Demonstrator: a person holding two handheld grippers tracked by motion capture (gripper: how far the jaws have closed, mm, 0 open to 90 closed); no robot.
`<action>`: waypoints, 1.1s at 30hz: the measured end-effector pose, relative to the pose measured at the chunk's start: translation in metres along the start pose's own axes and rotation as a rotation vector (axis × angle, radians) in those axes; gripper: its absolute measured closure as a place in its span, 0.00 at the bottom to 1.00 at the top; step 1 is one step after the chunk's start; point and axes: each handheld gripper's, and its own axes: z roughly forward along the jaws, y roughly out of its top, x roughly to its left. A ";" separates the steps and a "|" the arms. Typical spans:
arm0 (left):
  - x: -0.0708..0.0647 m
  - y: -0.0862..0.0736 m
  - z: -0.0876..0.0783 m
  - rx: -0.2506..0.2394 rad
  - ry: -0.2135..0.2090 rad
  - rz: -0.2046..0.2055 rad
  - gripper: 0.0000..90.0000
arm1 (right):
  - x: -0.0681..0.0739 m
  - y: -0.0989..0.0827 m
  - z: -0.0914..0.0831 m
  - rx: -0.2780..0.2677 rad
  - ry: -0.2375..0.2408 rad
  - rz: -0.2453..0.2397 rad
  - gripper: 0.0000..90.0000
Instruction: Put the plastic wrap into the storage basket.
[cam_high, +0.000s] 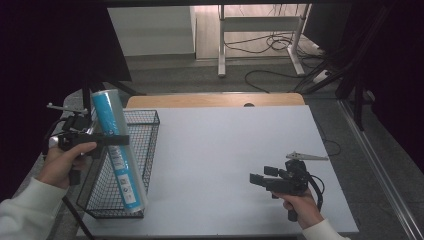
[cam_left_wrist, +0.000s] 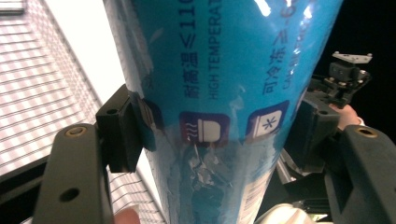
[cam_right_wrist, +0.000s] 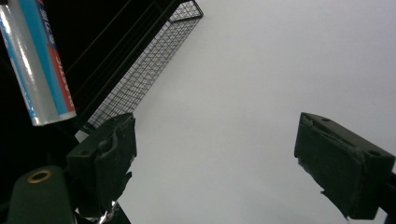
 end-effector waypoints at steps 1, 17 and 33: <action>0.002 0.001 -0.002 0.000 0.005 -0.001 0.35 | 0.000 0.000 0.000 0.001 0.000 0.001 0.15; 0.030 0.012 -0.001 0.073 0.143 -0.005 0.35 | -0.003 -0.001 0.003 0.021 -0.009 0.005 0.15; 0.058 0.008 0.029 0.152 0.211 -0.034 0.35 | -0.005 -0.001 0.004 0.025 -0.016 0.004 0.15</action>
